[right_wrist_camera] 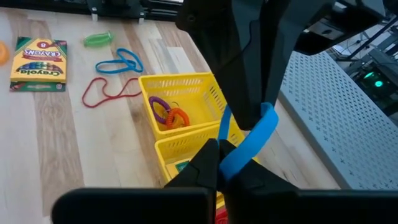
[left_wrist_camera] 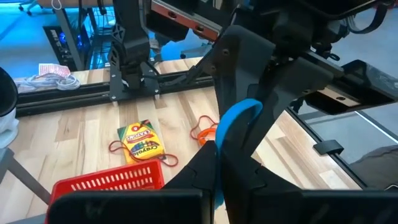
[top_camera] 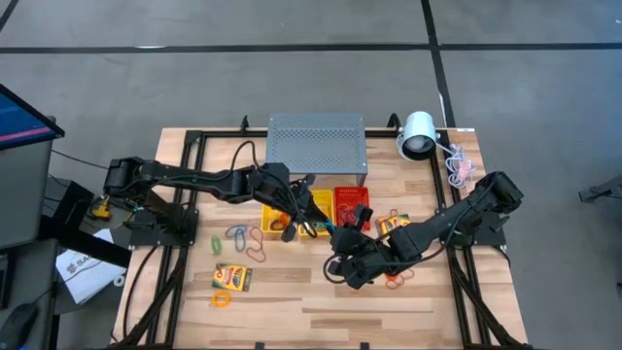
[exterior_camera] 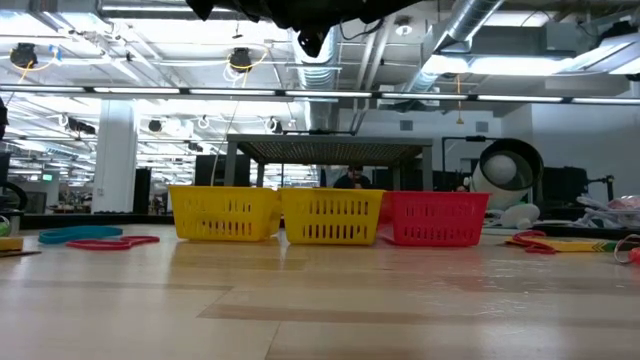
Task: Pick & Place Office Desk Supplies
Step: Put the blue rubber band into the red bin
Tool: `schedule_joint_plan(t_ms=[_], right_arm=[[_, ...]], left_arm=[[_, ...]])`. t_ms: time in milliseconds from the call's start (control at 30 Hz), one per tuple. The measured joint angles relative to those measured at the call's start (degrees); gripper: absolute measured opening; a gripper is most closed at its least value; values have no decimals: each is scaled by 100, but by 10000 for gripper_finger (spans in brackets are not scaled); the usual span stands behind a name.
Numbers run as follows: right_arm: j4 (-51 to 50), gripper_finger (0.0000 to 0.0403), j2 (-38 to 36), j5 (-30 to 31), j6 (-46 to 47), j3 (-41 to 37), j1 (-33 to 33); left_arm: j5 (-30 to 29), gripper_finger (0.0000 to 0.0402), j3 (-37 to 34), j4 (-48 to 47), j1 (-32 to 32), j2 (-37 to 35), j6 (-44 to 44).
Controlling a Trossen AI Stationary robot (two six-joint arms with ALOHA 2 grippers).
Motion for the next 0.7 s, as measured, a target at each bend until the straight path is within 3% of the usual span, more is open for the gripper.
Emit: schedule_joint_plan(t_ms=[267, 700], right_arm=[[-182, 1, 0, -7, 27, 0, 2], [-408, 0, -15, 20, 2, 2, -80]], left_arm=[[18, 29, 0, -20, 0, -37, -19], [17, 207, -13, -466, 0, -661, -62]])
